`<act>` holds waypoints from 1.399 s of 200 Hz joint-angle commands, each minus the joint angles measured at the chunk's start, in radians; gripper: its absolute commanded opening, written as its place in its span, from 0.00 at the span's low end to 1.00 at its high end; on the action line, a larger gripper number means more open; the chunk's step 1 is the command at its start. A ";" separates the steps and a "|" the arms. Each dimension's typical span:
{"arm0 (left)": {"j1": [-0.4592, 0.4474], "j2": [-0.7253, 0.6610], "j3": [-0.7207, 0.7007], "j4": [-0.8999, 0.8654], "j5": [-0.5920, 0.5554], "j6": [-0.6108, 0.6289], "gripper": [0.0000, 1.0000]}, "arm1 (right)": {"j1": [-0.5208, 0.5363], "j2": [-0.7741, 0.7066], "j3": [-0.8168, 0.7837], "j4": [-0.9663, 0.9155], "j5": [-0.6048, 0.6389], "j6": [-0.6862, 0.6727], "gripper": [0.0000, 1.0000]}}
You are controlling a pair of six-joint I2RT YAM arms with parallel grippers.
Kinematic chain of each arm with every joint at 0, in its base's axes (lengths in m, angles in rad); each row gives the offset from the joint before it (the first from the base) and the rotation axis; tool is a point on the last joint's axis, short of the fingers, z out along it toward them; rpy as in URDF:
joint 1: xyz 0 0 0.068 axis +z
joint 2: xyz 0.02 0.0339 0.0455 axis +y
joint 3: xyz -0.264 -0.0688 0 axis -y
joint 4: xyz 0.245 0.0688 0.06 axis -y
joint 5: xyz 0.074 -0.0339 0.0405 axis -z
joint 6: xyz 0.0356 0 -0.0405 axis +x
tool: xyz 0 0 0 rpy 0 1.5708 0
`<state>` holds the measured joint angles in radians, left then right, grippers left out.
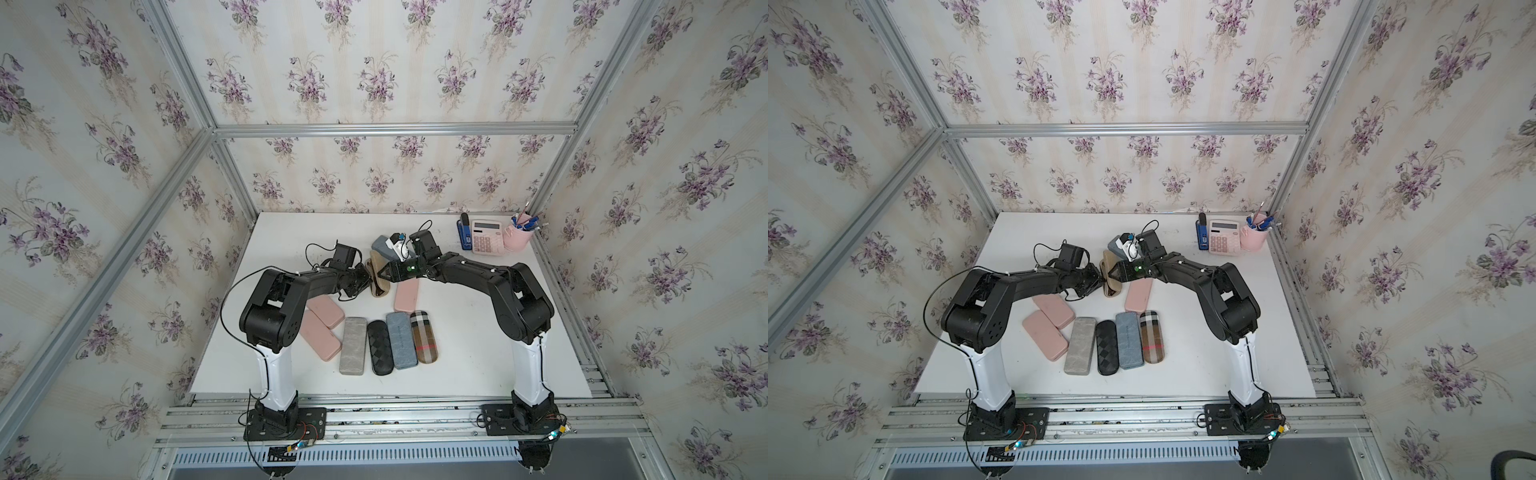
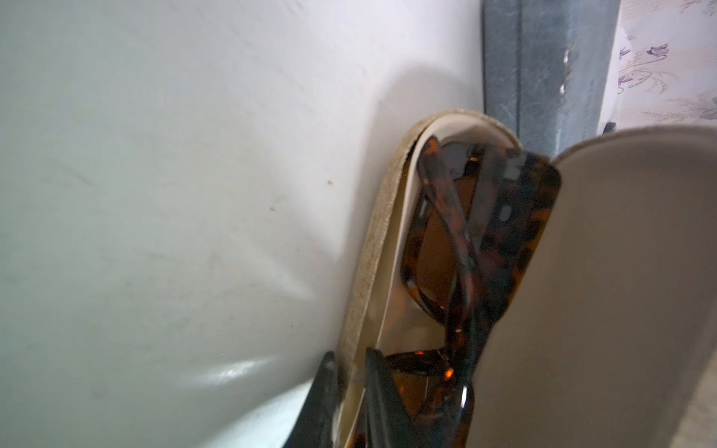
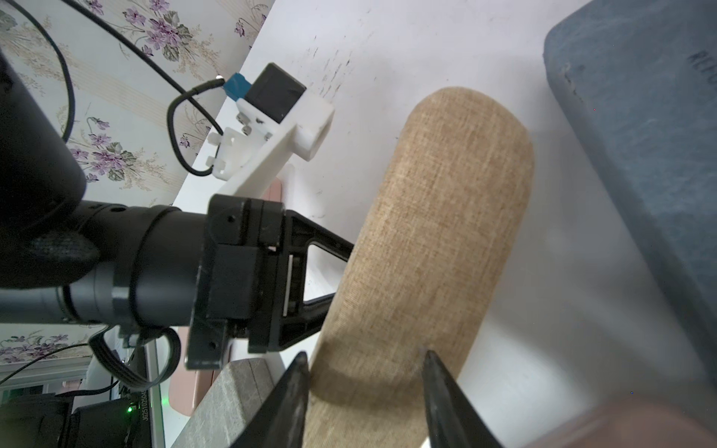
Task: Close the glasses case
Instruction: Close the glasses case at the center of the board.
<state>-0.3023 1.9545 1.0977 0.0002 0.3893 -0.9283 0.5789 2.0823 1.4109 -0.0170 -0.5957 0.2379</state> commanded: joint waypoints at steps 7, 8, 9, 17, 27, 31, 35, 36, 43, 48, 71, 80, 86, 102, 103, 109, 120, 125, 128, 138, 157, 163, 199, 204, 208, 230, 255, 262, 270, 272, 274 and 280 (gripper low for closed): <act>-0.004 -0.010 -0.007 0.001 0.042 0.013 0.17 | 0.008 -0.002 0.003 -0.020 -0.001 0.014 0.50; -0.003 -0.010 -0.007 0.001 0.042 0.013 0.17 | 0.008 -0.002 0.003 -0.021 0.000 0.015 0.50; -0.004 -0.010 -0.007 0.001 0.041 0.013 0.18 | 0.009 -0.001 0.003 -0.021 0.001 0.015 0.50; -0.004 -0.011 -0.007 0.003 0.042 0.012 0.17 | 0.008 0.000 0.002 -0.021 0.006 0.014 0.49; -0.005 -0.011 -0.008 0.003 0.043 0.011 0.18 | 0.009 0.005 0.003 -0.024 0.008 0.014 0.48; -0.005 -0.012 -0.009 0.003 0.043 0.011 0.17 | 0.007 0.008 0.003 -0.025 0.007 0.014 0.47; -0.005 -0.012 -0.010 0.005 0.042 0.011 0.18 | 0.008 0.008 0.003 -0.026 0.007 0.014 0.47; -0.005 -0.012 -0.010 0.005 0.042 0.011 0.18 | 0.009 0.009 0.003 -0.025 0.007 0.014 0.47; -0.006 -0.012 -0.010 0.004 0.043 0.011 0.17 | 0.009 0.012 0.002 -0.024 0.005 0.016 0.46; -0.006 -0.012 -0.010 0.006 0.045 0.011 0.18 | 0.009 0.013 0.002 -0.024 0.005 0.016 0.45; -0.007 -0.015 -0.014 0.011 0.046 0.011 0.17 | 0.009 0.019 0.000 -0.023 0.005 0.014 0.44; -0.006 -0.014 -0.015 0.013 0.045 0.011 0.17 | 0.010 0.021 -0.001 -0.024 0.007 0.014 0.43; -0.006 -0.015 -0.015 0.013 0.046 0.011 0.17 | 0.010 0.022 -0.003 -0.024 0.007 0.013 0.43; -0.006 -0.014 -0.015 0.013 0.046 0.012 0.17 | 0.010 0.023 -0.007 -0.026 0.010 0.011 0.43; -0.006 -0.014 -0.015 0.012 0.046 0.012 0.17 | 0.010 0.023 -0.007 -0.027 0.010 0.010 0.43; -0.007 -0.014 -0.015 0.014 0.045 0.013 0.16 | 0.011 0.024 -0.007 -0.027 0.010 0.009 0.43; -0.007 -0.014 -0.015 0.016 0.047 0.011 0.16 | 0.012 0.025 -0.009 -0.030 0.015 0.006 0.43; -0.007 -0.013 -0.015 0.016 0.048 0.011 0.16 | 0.013 0.025 -0.009 -0.031 0.016 0.006 0.43; -0.008 -0.013 -0.015 0.015 0.048 0.011 0.16 | 0.012 0.025 -0.009 -0.031 0.017 0.005 0.43; -0.008 -0.013 -0.015 0.017 0.049 0.011 0.16 | 0.013 0.028 -0.007 -0.031 0.016 0.005 0.43; -0.008 -0.013 -0.015 0.017 0.048 0.011 0.16 | 0.018 0.032 -0.003 -0.038 0.020 -0.001 0.43; -0.008 -0.014 -0.015 0.017 0.049 0.011 0.16 | 0.019 0.036 -0.002 -0.038 0.020 -0.002 0.43; -0.008 -0.014 -0.013 0.018 0.049 0.011 0.15 | 0.026 0.039 0.002 -0.047 0.028 -0.009 0.42; -0.008 -0.013 -0.013 0.017 0.049 0.012 0.15 | 0.027 0.040 0.003 -0.046 0.028 -0.009 0.42; -0.008 -0.012 -0.013 0.016 0.049 0.012 0.15 | 0.026 0.041 0.003 -0.047 0.028 -0.008 0.42; -0.008 -0.012 -0.013 0.019 0.050 0.011 0.15 | 0.027 0.045 0.010 -0.051 0.028 -0.011 0.40; -0.008 -0.014 -0.013 0.019 0.051 0.011 0.15 | 0.028 0.050 0.014 -0.055 0.026 -0.011 0.40; -0.008 -0.013 -0.013 0.019 0.051 0.011 0.15 | 0.030 0.051 0.017 -0.059 0.027 -0.014 0.40; -0.008 -0.012 -0.012 0.019 0.052 0.012 0.15 | 0.031 0.053 0.019 -0.063 0.031 -0.016 0.39; -0.008 -0.012 -0.012 0.018 0.052 0.012 0.15 | 0.031 0.053 0.018 -0.064 0.032 -0.017 0.39; -0.008 -0.012 -0.012 0.019 0.052 0.012 0.15 | 0.032 0.054 0.018 -0.064 0.032 -0.017 0.39; -0.009 -0.012 -0.012 0.019 0.052 0.012 0.15 | 0.033 0.054 0.019 -0.067 0.033 -0.019 0.39</act>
<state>-0.3042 1.9446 1.0843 -0.0036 0.3882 -0.9287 0.5953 2.1166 1.4319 0.0170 -0.5362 0.2302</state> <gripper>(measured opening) 0.149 0.395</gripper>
